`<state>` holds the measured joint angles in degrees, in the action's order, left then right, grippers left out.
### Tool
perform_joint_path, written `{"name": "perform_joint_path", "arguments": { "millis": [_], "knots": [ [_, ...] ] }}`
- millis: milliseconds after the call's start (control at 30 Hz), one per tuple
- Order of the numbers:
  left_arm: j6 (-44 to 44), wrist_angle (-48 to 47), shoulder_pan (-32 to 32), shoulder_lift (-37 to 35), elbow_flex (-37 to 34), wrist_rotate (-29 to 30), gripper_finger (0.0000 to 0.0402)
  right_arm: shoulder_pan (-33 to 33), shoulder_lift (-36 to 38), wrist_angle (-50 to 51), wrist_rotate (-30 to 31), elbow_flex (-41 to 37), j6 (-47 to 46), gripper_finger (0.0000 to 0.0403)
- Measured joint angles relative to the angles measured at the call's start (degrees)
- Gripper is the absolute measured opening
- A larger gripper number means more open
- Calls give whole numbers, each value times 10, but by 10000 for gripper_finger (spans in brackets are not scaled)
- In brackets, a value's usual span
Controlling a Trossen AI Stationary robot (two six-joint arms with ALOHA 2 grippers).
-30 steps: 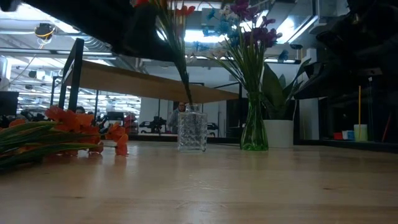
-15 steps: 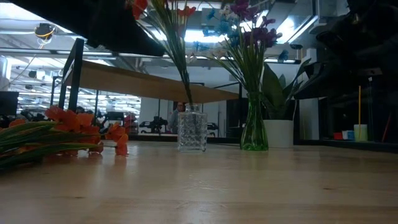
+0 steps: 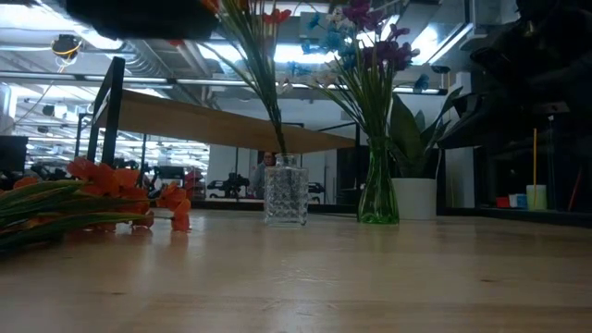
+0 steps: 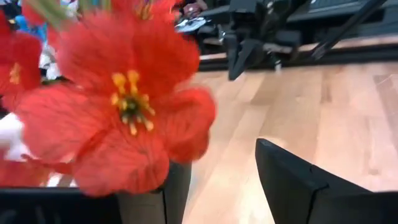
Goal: Pick and place flowers into a vace then onto a shelf
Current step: Put the red flowers into the transparent vase
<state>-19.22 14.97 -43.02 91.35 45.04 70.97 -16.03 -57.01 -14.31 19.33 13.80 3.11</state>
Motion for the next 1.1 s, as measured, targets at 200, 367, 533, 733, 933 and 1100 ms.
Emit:
{"name": "perform_joint_path", "arguments": {
  "millis": [200,367,533,733,933,1100],
  "knots": [
    [18,-2,-16,0,24,2,171,0,0,0,0,0,0,7],
    [29,-2,-37,0,63,1,171,0,0,0,0,0,0,7],
    [91,-2,-72,0,122,49,171,0,0,0,0,0,0,7],
    [149,-1,-101,4,191,140,171,0,0,0,0,0,0,7],
    [203,0,-98,48,265,179,171,0,0,0,0,0,0,7],
    [245,3,-98,95,337,191,171,0,0,0,0,0,0,7]
  ]
}}
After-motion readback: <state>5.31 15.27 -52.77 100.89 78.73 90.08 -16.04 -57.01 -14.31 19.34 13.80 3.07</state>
